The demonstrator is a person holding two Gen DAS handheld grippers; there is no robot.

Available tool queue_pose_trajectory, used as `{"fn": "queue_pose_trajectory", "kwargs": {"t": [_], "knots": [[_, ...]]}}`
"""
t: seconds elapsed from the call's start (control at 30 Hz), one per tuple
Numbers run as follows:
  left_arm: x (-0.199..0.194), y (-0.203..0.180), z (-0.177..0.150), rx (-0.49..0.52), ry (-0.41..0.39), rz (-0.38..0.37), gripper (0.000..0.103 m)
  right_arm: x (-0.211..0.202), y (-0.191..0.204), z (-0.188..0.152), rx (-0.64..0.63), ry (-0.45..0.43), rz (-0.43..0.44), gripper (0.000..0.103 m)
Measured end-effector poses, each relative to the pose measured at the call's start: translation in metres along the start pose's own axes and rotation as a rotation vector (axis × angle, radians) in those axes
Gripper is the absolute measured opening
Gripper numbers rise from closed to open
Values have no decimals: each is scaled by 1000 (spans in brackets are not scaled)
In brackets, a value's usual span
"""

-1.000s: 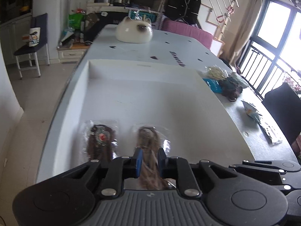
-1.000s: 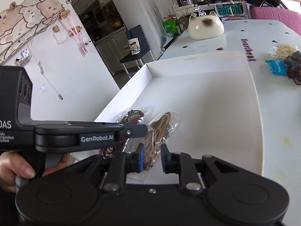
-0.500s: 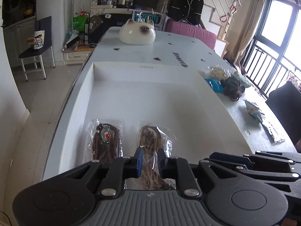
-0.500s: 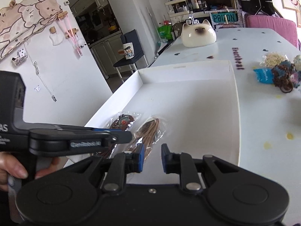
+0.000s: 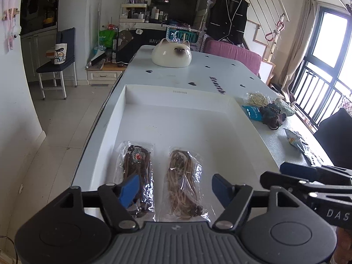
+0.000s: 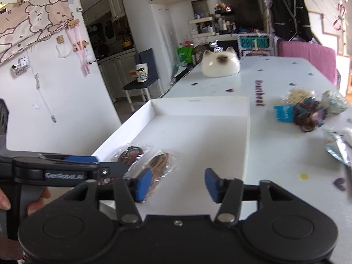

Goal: Organize soft objects
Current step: 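Lower both bags into the tray and open both tools, then move the left tool to the crochet scrunchie while the right tool moves to the wrapped mask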

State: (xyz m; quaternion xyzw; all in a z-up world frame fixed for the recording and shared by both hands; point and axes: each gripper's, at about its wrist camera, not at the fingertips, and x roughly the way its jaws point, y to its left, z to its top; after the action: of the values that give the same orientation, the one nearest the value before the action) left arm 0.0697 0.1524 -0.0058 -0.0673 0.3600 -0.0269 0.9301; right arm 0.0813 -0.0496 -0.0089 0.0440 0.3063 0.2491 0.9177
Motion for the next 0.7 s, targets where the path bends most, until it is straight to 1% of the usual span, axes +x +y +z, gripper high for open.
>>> {"fn": "queue_pose_trajectory", "kwargs": {"t": [0.03, 0.1, 0.17, 0.27, 0.33, 0.37, 0.4, 0.47, 0.5, 0.7], "knots": [[-2, 1, -2, -4, -1, -1, 79, -3, -1, 0, -2, -5, -13, 60], [-4, 1, -4, -7, -1, 1, 86, -8, -3, 0, -7, -9, -32, 64], [-7, 0, -6, -10, -3, 4, 90, -12, -4, -1, -10, -9, -47, 72], [-11, 1, -10, -20, -7, 9, 94, -17, -5, -3, -25, -6, -69, 77], [-13, 1, -11, -18, -13, 11, 97, -20, -5, -5, -38, -2, -84, 85], [-15, 0, -12, -15, -16, 13, 99, -22, -6, -7, -45, -2, -94, 87], [-16, 0, -13, -12, -20, 15, 100, -23, -6, -8, -53, -1, -103, 88], [-19, -2, -15, -6, -27, 22, 101, -26, -6, -11, -66, -1, -118, 96], [-21, -3, -16, -4, -30, 25, 101, -28, -7, -12, -68, -4, -124, 97], [-28, -9, -22, 3, -47, 40, 102, -39, -14, -13, -67, -29, -158, 103]]}}
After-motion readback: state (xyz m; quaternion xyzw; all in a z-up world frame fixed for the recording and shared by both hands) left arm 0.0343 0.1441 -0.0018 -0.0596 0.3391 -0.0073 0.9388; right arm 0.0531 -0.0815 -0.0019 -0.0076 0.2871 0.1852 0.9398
